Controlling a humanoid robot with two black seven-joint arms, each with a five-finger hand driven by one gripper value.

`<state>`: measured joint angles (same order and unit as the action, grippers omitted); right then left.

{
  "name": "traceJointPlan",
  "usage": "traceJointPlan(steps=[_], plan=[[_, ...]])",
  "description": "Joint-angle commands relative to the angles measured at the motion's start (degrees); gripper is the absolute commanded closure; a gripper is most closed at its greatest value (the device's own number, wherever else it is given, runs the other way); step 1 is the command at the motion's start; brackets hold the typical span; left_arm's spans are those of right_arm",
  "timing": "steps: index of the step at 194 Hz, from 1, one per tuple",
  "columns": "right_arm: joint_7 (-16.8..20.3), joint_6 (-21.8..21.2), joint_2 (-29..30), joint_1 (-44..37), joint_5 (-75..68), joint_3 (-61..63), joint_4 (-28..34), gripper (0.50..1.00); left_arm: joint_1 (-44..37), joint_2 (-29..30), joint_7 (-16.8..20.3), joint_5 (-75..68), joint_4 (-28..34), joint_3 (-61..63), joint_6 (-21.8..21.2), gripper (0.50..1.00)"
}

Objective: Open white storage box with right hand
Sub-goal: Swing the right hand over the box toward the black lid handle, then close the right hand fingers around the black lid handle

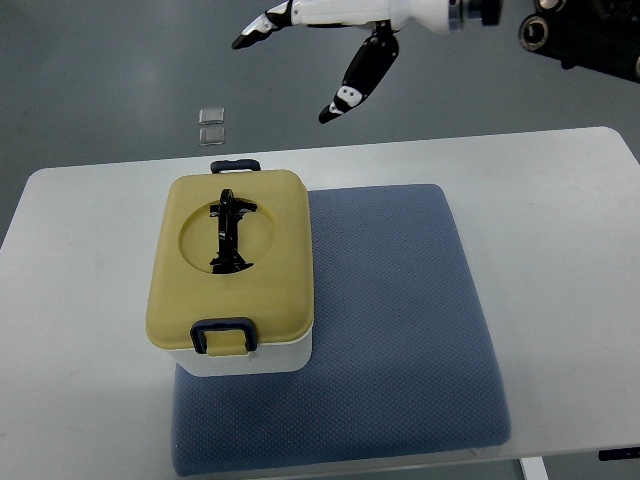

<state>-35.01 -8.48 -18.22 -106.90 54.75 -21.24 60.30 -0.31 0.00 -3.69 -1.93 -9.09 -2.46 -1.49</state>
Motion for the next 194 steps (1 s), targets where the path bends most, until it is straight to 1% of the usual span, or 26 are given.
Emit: traceJointPlan(steps=[1,20,56,80,83,102,113,149,161,173,180,194], plan=[[0.0,0.5,5.6,-2.8,2.4,-2.9,0.0,0.574,0.0,0.0,0.0,0.0,0.0,0.0,0.0,0.5],[0.0,0.7,10.0,-3.3,4.9,-4.0,-0.3,0.579,0.0,0.0,0.0,0.0,-0.1,0.0,0.0,0.5],[0.0,2.5,14.0,-2.9,9.7,-4.9,-0.9,0.593,0.0,0.0,0.0,0.0,0.0,0.0,0.0,0.5],[0.0,3.5,14.6,-2.3,10.7,-6.2,-1.1,0.605,0.0,0.0,0.0,0.0,0.0,0.0,0.0,0.5],[0.0,3.6,14.9,-2.3,11.0,-6.4,-1.1,0.615,0.0,0.0,0.0,0.0,0.0,0.0,0.0,0.5],[0.0,4.4,15.8,-1.7,12.0,-7.3,-1.2,0.636,0.0,0.0,0.0,0.0,0.0,0.0,0.0,0.5],[0.0,4.8,16.0,-0.9,12.1,-7.7,-1.4,0.662,0.0,0.0,0.0,0.0,0.0,0.0,0.0,0.5],[0.0,5.2,16.0,1.1,12.1,-8.5,-2.6,0.673,0.0,0.0,0.0,0.0,-0.1,0.0,0.0,0.5],[0.0,5.7,16.0,1.3,12.1,-8.6,-3.0,0.701,0.0,0.0,0.0,0.0,0.0,0.0,0.0,0.5],[0.0,5.9,15.9,1.3,12.1,-8.8,-3.1,0.715,0.0,0.0,0.0,0.0,0.0,0.0,0.0,0.5],[0.0,5.8,15.7,1.3,12.1,-8.9,-3.2,0.742,0.0,0.0,0.0,0.0,0.0,0.0,0.0,0.5],[0.0,5.8,15.5,1.2,12.0,-9.1,-3.1,0.754,0.0,0.0,0.0,0.0,0.0,0.0,0.0,0.5]])
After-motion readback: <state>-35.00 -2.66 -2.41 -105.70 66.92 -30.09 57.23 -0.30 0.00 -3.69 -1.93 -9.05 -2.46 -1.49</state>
